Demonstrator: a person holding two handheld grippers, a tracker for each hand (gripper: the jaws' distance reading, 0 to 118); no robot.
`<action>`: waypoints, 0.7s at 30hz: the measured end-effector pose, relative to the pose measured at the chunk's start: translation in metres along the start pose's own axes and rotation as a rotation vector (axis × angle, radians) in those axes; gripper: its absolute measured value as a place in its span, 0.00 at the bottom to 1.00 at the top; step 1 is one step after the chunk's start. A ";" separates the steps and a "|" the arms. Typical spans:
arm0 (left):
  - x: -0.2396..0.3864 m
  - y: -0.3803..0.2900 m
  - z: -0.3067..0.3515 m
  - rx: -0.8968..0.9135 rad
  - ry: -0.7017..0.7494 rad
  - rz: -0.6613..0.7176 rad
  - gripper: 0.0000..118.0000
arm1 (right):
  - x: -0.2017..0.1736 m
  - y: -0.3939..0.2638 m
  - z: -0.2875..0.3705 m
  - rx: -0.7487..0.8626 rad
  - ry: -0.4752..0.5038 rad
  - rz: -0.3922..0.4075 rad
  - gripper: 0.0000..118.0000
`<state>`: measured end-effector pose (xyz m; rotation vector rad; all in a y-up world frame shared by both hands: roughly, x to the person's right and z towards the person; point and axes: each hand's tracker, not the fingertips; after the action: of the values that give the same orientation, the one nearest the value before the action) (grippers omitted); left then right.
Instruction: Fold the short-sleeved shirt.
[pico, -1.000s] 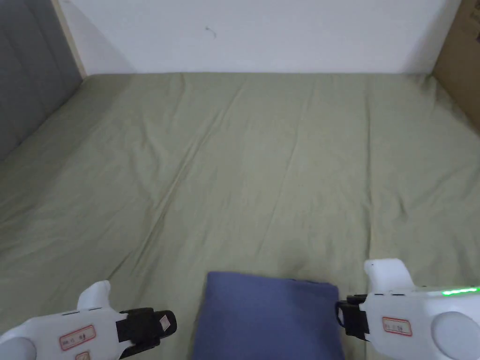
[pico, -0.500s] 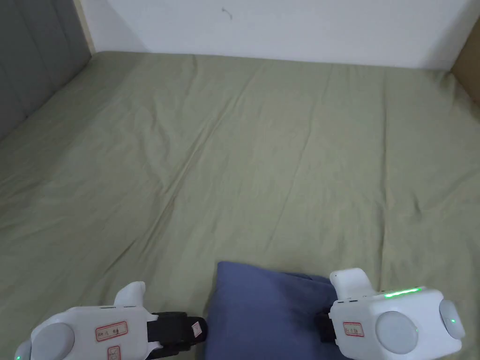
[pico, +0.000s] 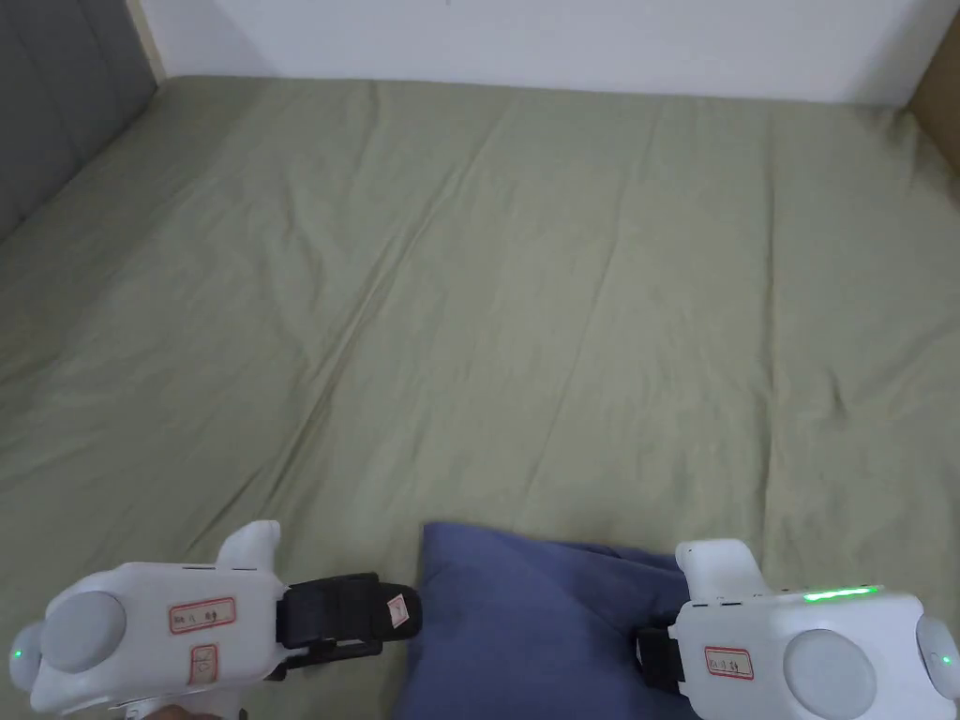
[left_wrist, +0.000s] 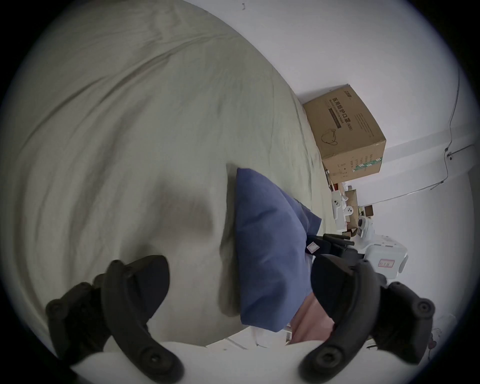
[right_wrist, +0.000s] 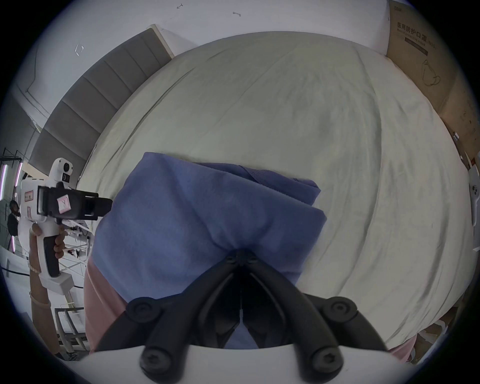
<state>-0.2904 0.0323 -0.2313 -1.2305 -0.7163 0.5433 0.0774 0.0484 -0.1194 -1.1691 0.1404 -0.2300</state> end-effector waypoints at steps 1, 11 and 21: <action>-0.003 0.003 -0.001 0.005 -0.001 0.008 0.97 | 0.000 0.000 0.000 0.000 0.003 -0.002 0.00; 0.008 0.017 -0.054 -0.089 -0.150 0.043 1.00 | 0.008 0.000 -0.002 -0.006 0.023 -0.018 0.00; -0.001 0.016 -0.080 -0.213 -0.252 0.097 0.22 | 0.010 0.004 0.001 -0.012 0.030 -0.042 0.00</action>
<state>-0.2317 -0.0158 -0.2604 -1.4148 -0.9484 0.7251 0.0876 0.0480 -0.1224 -1.1813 0.1436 -0.2846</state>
